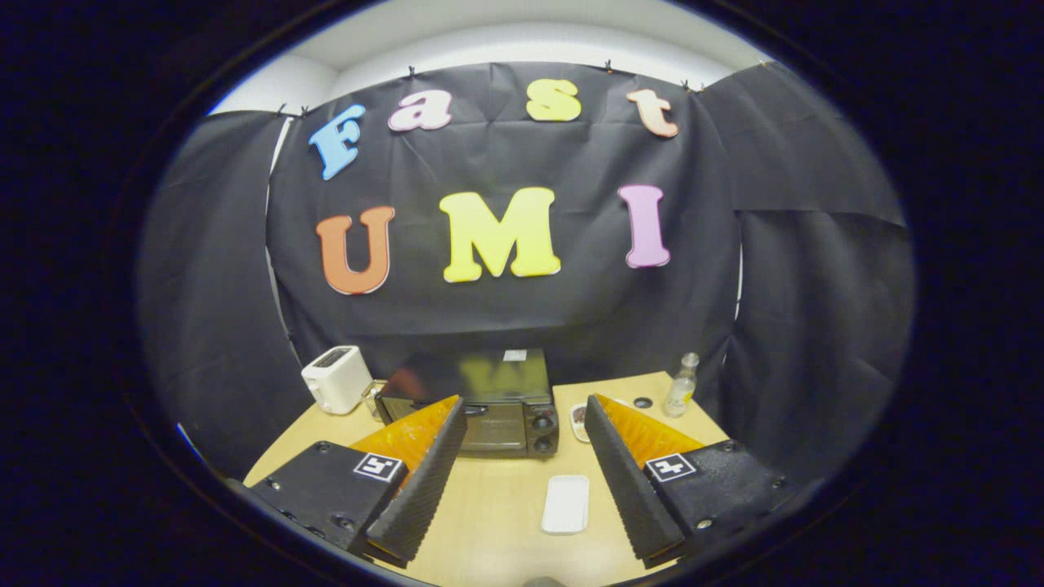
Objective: Open the toaster oven, put the food inside, and close the toaster oven door.
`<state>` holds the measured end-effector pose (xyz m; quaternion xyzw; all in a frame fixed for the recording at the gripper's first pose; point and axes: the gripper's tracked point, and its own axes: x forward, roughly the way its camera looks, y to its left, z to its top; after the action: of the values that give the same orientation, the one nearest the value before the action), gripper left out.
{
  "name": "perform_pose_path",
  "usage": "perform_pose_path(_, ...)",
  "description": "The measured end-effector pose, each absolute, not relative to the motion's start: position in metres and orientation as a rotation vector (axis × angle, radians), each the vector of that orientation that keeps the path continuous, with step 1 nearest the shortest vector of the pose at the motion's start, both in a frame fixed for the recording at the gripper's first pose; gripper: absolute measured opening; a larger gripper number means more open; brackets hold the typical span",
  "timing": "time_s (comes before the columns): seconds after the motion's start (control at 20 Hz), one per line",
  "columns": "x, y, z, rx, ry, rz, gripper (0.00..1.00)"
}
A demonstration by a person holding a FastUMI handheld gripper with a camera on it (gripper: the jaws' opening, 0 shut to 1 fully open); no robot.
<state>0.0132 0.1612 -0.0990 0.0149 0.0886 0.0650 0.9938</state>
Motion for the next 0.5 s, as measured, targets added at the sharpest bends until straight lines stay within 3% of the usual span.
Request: perform_pose_path(0.5,-0.027,0.064,-0.005,0.014,0.026,0.059,0.98)
